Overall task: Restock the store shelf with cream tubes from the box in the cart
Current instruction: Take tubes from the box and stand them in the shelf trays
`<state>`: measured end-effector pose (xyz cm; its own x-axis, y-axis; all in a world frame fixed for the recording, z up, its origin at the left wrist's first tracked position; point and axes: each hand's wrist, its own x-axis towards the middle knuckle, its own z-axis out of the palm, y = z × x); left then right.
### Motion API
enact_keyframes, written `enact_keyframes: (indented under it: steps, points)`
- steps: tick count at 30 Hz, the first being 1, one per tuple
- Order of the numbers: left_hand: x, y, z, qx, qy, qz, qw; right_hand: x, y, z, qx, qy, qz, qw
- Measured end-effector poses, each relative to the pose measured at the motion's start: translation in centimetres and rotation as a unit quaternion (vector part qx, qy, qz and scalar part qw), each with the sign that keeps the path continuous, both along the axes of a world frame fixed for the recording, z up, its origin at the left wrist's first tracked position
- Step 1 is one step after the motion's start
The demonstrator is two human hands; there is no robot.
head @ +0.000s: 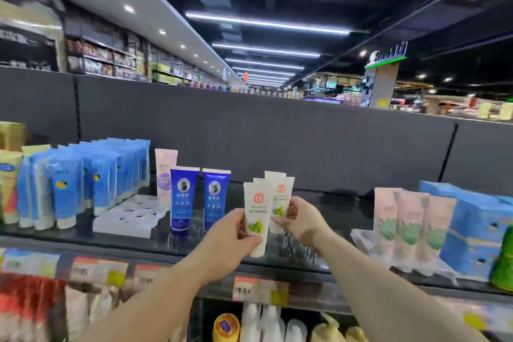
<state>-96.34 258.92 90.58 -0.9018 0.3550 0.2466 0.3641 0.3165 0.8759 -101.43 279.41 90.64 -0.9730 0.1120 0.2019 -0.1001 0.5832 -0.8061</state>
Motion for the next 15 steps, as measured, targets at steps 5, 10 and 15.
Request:
enact_keyframes:
  steps: [5, 10, 15]
  points:
    - [0.5, 0.9, 0.0, -0.013, 0.001, 0.016, 1.0, 0.0, 1.3, 0.1, 0.01, -0.002, 0.015, 1.0]
    - [0.2, 0.9, -0.2, -0.009, -0.01, 0.022, 1.0, -0.3, 1.5, -0.1, 0.006, -0.001, 0.019, 1.0]
    - [-0.2, 1.1, -0.2, -0.026, -0.005, 0.027, 0.999, -0.8, 1.3, -0.1, -0.002, -0.008, 0.033, 0.999]
